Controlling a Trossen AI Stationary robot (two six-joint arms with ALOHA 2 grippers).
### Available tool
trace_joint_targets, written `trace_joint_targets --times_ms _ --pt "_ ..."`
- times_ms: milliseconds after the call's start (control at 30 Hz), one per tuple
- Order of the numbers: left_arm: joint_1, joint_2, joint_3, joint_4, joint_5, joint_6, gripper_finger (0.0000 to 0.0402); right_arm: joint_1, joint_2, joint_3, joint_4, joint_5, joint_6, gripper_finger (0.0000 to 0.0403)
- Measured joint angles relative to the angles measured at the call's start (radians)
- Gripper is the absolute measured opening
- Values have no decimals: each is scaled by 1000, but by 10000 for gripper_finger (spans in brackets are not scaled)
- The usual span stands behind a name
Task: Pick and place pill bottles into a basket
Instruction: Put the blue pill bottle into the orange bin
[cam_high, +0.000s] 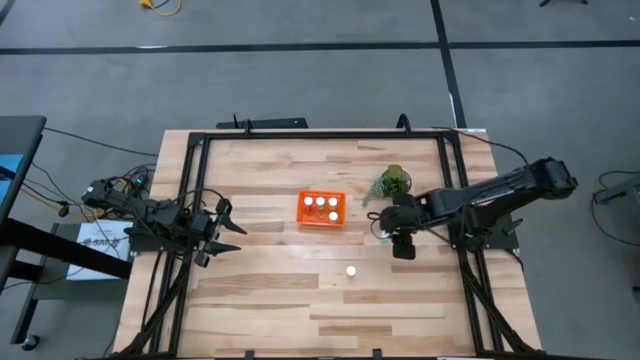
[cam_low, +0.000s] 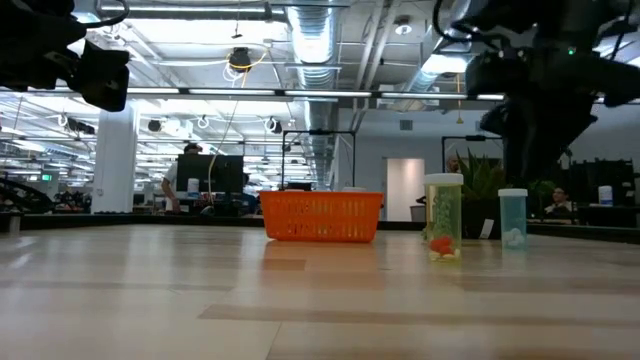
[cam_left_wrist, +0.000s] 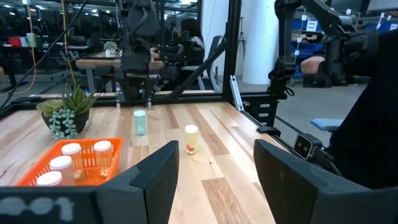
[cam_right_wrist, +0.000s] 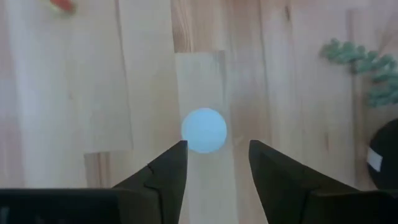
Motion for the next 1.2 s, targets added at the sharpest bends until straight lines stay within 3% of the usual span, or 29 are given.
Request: trace_joint_targets --times_ms 300,733,1200 --pt "0 0 0 0 0 0 197 3 99 0 44 -1 -8 165" --pt "0 0 0 0 0 0 197 -1 79 0 169 0 -19 171" --pt "0 0 0 0 0 0 197 -117 81 0 345 54 63 178"
